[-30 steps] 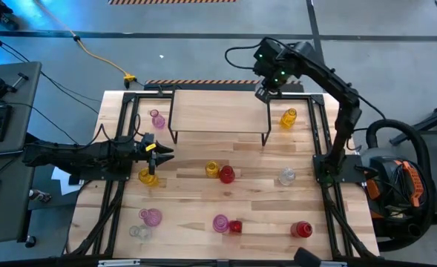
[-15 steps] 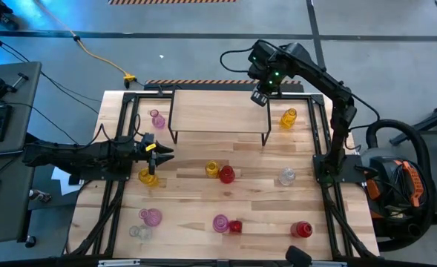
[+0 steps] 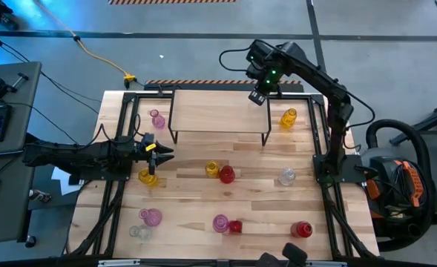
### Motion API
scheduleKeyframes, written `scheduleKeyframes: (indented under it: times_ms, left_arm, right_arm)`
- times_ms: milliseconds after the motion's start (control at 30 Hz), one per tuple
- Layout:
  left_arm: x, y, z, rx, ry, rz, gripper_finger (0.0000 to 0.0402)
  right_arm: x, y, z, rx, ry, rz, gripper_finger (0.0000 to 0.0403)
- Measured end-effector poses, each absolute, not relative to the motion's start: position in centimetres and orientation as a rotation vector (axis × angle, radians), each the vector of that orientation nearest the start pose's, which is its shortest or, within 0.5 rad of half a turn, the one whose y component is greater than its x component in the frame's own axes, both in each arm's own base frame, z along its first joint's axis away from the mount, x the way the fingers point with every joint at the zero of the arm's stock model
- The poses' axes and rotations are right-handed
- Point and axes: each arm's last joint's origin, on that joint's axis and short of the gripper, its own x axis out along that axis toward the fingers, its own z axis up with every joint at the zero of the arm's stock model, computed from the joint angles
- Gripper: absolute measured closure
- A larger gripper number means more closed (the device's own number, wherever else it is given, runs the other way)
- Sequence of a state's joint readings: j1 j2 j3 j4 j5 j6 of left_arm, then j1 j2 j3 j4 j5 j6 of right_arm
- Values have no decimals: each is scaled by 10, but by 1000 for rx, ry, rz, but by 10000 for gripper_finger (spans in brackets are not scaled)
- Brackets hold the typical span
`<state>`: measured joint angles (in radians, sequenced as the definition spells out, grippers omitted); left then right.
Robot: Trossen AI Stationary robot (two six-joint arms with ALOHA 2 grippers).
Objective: Sort vases onto shelf
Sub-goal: Put the top right transparent vase on the shelf
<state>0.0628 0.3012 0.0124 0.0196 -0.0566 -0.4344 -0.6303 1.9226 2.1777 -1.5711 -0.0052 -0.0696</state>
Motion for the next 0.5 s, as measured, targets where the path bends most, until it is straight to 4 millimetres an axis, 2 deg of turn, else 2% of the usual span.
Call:
scheduleKeyframes:
  times_ms: [500]
  left_arm:
    - [113, 9, 144, -432, 238, 175, 254]
  right_arm:
    - [291, -212, 374, 352, 1293, -467, 395]
